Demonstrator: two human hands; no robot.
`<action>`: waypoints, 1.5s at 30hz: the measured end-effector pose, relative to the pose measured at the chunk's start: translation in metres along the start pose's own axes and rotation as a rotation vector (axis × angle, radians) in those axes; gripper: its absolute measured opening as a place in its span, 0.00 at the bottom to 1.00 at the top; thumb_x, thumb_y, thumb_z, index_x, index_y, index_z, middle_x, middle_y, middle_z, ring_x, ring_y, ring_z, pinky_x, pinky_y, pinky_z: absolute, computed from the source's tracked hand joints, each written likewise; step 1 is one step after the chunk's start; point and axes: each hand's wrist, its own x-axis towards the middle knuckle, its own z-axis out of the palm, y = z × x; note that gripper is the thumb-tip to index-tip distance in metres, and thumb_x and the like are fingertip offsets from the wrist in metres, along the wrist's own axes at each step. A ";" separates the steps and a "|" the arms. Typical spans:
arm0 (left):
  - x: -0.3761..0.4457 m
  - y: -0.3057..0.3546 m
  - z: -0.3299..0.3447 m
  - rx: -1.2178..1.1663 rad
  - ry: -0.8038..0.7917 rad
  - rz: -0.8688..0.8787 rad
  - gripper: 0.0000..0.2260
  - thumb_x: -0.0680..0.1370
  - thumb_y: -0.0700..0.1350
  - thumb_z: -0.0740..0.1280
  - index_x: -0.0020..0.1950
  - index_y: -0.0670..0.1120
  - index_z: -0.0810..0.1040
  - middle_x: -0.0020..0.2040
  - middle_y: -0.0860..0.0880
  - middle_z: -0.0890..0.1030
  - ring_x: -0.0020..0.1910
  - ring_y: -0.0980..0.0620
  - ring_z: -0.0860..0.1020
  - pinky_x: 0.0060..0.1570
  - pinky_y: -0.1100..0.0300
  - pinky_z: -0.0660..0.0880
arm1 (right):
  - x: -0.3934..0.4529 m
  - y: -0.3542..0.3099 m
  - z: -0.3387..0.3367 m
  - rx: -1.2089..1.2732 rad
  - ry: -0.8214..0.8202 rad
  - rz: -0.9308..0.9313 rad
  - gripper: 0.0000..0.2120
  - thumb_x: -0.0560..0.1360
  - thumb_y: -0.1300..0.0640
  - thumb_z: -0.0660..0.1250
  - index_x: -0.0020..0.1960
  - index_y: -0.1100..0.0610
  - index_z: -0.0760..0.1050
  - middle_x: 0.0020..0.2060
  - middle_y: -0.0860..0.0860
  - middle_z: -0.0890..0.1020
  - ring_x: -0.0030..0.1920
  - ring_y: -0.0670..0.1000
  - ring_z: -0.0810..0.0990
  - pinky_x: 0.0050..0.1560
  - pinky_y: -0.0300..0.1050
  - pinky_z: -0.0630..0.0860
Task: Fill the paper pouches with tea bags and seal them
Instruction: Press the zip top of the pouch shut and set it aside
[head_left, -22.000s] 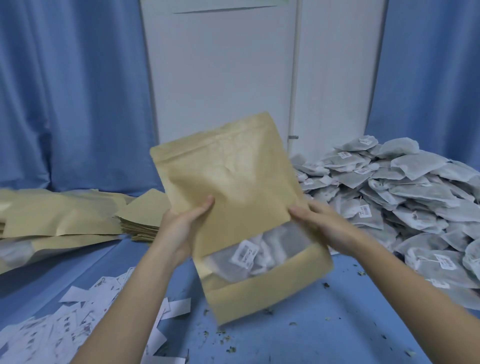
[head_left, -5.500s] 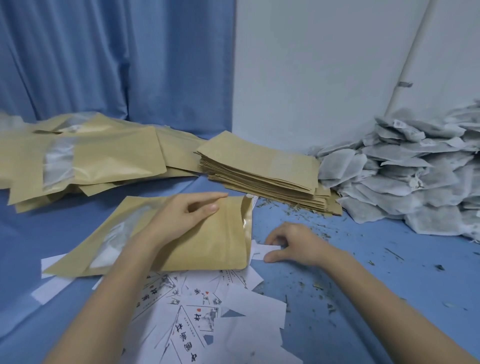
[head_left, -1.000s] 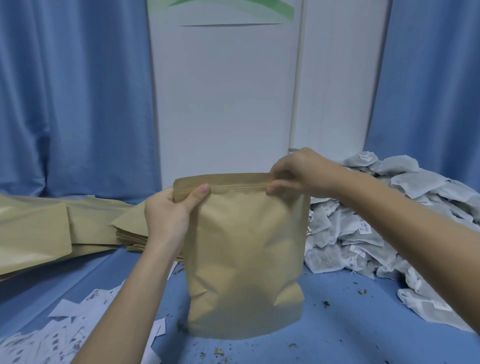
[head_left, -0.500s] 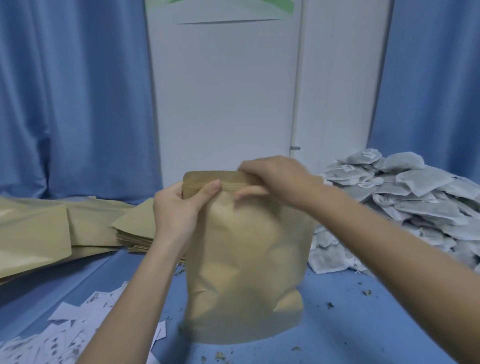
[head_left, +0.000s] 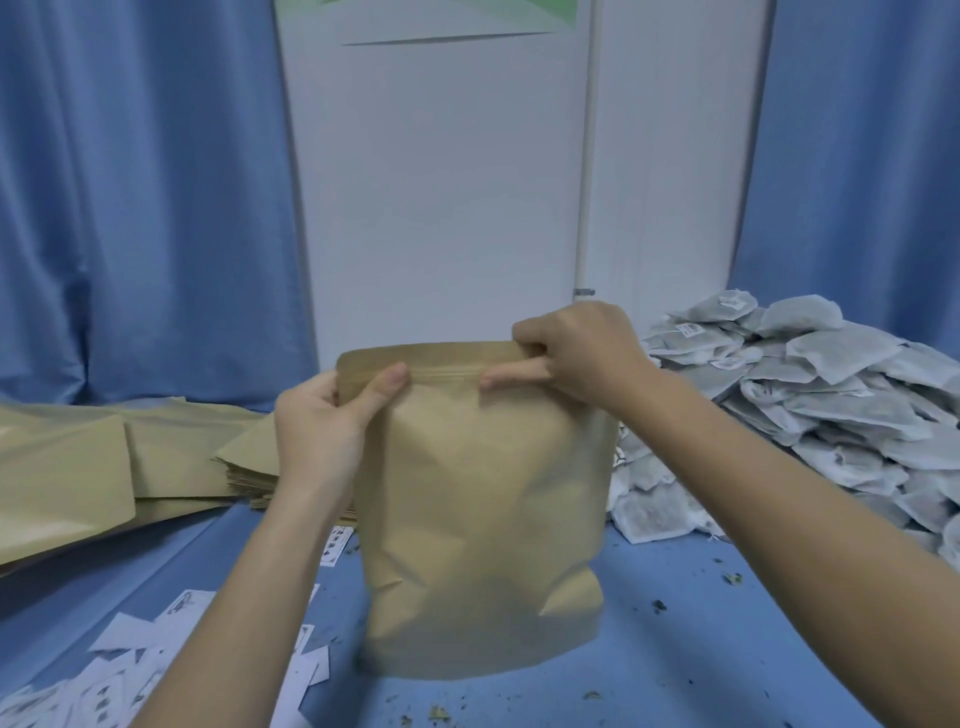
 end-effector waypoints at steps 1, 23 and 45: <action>0.001 -0.001 -0.003 -0.011 0.015 0.001 0.22 0.58 0.57 0.75 0.37 0.40 0.79 0.34 0.49 0.78 0.34 0.54 0.73 0.32 0.61 0.69 | -0.002 0.006 -0.003 -0.006 0.008 0.049 0.33 0.61 0.29 0.65 0.26 0.55 0.54 0.19 0.49 0.59 0.25 0.48 0.60 0.28 0.39 0.56; -0.004 -0.061 -0.039 -0.351 -0.430 -0.695 0.18 0.75 0.54 0.66 0.61 0.47 0.80 0.59 0.47 0.81 0.56 0.48 0.81 0.44 0.56 0.79 | -0.121 -0.005 0.097 1.663 -0.307 0.837 0.21 0.69 0.51 0.69 0.59 0.60 0.76 0.51 0.57 0.83 0.47 0.54 0.84 0.40 0.42 0.79; 0.060 -0.119 -0.166 -0.711 0.313 -0.661 0.25 0.81 0.53 0.58 0.75 0.44 0.59 0.72 0.44 0.67 0.71 0.40 0.65 0.69 0.44 0.63 | 0.068 -0.223 0.259 0.818 -0.469 0.506 0.28 0.78 0.49 0.59 0.72 0.63 0.59 0.70 0.58 0.66 0.70 0.57 0.64 0.66 0.44 0.61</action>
